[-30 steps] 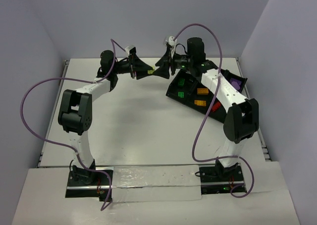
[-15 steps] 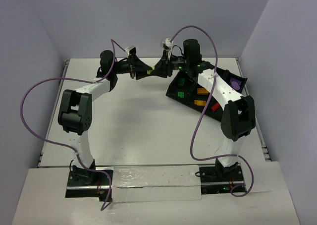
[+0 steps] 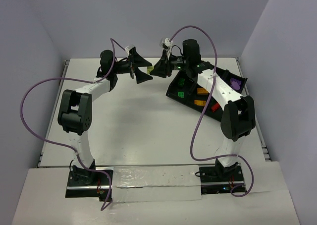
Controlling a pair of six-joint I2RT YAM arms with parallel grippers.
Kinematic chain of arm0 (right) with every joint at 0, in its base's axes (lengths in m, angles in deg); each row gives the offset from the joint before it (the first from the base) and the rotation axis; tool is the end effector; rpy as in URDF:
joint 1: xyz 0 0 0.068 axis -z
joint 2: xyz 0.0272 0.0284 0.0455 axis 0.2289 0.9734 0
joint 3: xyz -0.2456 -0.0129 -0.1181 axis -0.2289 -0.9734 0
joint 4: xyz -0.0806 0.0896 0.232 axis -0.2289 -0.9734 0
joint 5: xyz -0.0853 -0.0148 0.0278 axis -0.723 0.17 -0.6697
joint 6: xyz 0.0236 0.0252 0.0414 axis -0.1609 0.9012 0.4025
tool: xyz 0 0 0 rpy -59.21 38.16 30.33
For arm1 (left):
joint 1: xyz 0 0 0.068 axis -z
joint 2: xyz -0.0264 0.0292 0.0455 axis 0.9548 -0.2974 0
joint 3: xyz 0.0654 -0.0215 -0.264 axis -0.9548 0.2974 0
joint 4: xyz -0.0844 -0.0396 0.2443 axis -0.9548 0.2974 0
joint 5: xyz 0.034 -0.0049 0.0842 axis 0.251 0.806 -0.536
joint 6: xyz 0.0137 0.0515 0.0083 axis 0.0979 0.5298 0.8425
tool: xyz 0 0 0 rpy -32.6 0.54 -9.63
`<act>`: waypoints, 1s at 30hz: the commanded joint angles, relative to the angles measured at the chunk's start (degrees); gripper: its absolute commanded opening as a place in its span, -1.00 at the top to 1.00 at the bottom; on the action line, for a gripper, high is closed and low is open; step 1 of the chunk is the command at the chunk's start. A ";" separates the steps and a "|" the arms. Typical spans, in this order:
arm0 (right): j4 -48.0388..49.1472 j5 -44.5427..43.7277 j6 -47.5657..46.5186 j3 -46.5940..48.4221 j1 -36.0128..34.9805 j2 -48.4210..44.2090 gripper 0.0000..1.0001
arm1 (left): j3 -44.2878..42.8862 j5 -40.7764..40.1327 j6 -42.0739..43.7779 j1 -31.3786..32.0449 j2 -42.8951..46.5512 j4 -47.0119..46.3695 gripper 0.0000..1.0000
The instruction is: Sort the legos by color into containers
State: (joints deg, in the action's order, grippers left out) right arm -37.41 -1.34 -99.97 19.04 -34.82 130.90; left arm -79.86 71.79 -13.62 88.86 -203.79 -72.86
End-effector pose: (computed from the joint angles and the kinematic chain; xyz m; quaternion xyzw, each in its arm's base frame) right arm 0.3864 0.1845 0.3470 -0.4636 0.6068 0.4258 0.4853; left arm 0.4249 -0.1576 0.2804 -0.0386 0.6910 -0.7212 0.0301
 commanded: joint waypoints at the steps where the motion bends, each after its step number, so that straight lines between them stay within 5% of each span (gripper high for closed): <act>1: 1.57 -5.53 2.18 -2.23 1.77 -4.41 1.00 | -1.60 -2.00 10.13 -3.16 4.53 8.27 -0.99; 4: 2.21 -9.61 4.67 -5.34 4.47 -8.19 1.00 | -2.49 -4.43 17.28 -5.51 6.00 22.40 -0.99; 6: 2.17 -19.25 8.96 -9.16 7.54 -10.81 1.00 | -8.17 -10.22 31.60 -7.38 6.51 38.29 -0.99; 9: -0.68 -28.72 15.48 -11.52 11.94 -14.13 1.00 | -15.46 -18.29 43.36 -7.81 5.15 61.89 -0.99; 11: -4.56 -39.08 17.80 -12.26 14.91 -15.45 1.00 | -19.30 -24.01 48.69 -7.81 4.02 69.84 -0.99; 15: -11.03 -58.13 23.35 -12.35 18.24 -15.96 1.00 | -19.32 -26.02 49.95 -7.81 3.73 71.19 -0.99; 20: -20.10 -69.71 30.61 -8.89 20.90 -11.84 1.00 | -17.93 -25.80 49.33 -7.81 4.17 69.95 -0.99; 30: -25.38 -71.58 35.13 1.78 24.02 -1.73 1.00 | -17.94 -26.32 50.83 -7.74 4.58 71.79 -0.99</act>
State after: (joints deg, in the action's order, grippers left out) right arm -61.09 -69.06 -67.46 15.31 -10.72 126.67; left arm -97.26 45.77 35.89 80.91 -201.15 -1.84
